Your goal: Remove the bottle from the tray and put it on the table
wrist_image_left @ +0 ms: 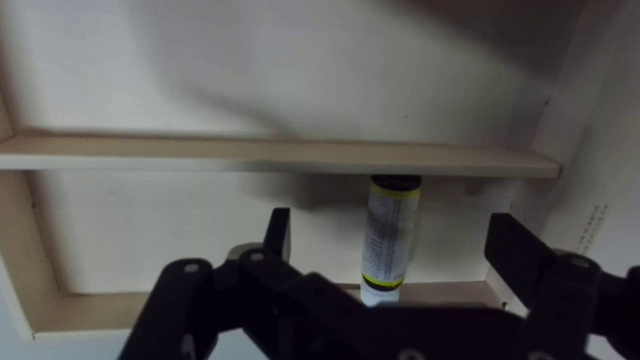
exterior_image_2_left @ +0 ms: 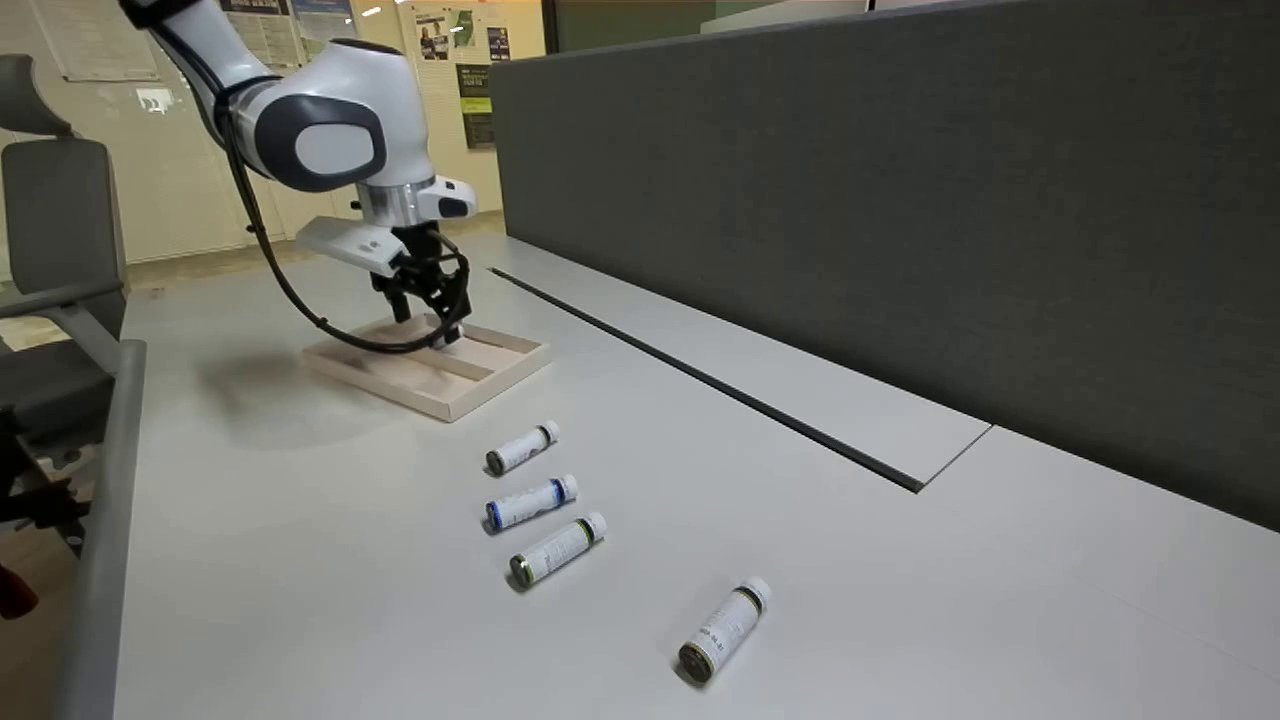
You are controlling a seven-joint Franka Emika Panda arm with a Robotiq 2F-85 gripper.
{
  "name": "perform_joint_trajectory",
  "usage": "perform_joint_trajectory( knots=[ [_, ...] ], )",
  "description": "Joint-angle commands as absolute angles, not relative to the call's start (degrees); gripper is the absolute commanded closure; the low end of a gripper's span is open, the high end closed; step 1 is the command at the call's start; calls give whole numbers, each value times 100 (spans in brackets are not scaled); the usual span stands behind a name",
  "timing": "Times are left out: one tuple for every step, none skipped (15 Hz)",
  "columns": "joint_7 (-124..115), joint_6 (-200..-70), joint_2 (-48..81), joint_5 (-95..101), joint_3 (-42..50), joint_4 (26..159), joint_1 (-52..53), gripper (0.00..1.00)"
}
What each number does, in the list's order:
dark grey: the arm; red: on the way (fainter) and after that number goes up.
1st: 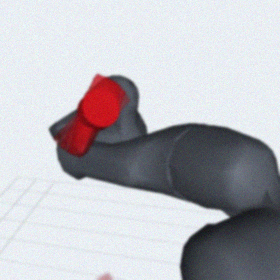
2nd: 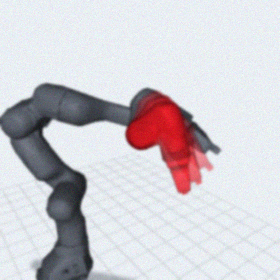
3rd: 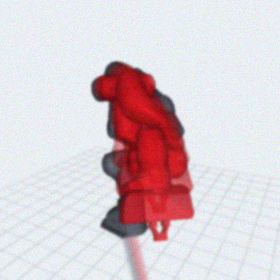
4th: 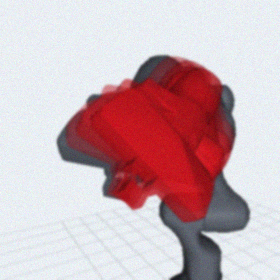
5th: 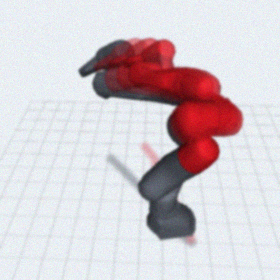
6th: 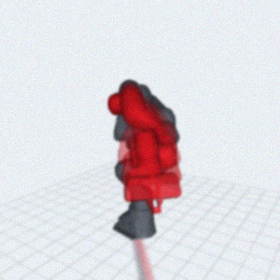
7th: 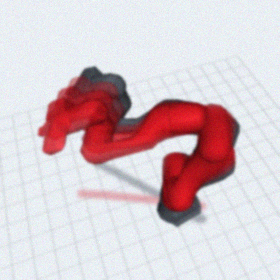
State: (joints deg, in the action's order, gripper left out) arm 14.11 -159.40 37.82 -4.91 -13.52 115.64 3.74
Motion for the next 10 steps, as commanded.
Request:
perform_joint_trajectory(
  knots=[
    [1454,-15904,4056,-310,-1416,11235,364,25],
    [1464,-15900,4109,-280,-1424,11194,373,27],
    [1473,-15893,4157,-251,-1435,11156,376,33],
    [1478,-15886,4202,-221,-1448,11119,376,40],
    [1480,-15882,4239,-202,-1452,11094,385,49],
    [1482,-15871,4265,-187,-1459,11069,388,55],
    [1476,-15872,4283,-159,-1456,11047,400,63],
    [1463,-15859,4296,-121,-1444,11029,414,69],
    [1444,-15838,4281,-98,-1427,11014,422,75],
    [1397,-15797,4248,-71,-1379,11010,452,83]
  ],
)
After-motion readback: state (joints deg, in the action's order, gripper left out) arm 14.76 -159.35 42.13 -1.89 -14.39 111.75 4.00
